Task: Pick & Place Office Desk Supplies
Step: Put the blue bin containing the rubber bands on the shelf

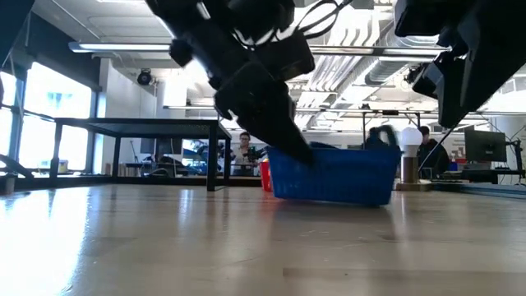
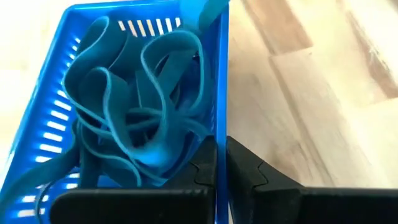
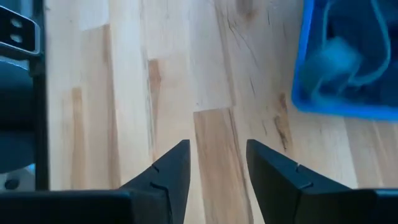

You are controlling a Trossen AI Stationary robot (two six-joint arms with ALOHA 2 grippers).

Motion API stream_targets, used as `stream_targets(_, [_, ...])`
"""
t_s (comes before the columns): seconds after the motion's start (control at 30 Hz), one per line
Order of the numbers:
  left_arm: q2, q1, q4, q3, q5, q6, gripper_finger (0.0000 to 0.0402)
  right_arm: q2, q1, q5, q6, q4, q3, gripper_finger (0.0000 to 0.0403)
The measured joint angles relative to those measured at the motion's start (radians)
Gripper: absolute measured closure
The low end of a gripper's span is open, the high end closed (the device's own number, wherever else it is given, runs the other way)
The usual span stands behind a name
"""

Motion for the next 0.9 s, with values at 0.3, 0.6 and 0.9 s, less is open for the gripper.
stream_targets(0.3, [-0.096,-0.04,-0.188,0.0,-0.127,-0.178,0.0398,0.001,0.004,0.011,0.043,0.005,0.0,0.0259])
stream_targets(0.6, [-0.24,-0.105,-0.401,0.001,-0.262,-0.379,0.0399,0.001,0.004,0.035,0.043,0.027,0.0,0.0259])
stream_targets(0.9, [-0.289,-0.181,-0.536,0.003,-0.368,-0.434,0.0399,0.002,0.004,0.042,0.04,0.043,0.0,0.0259])
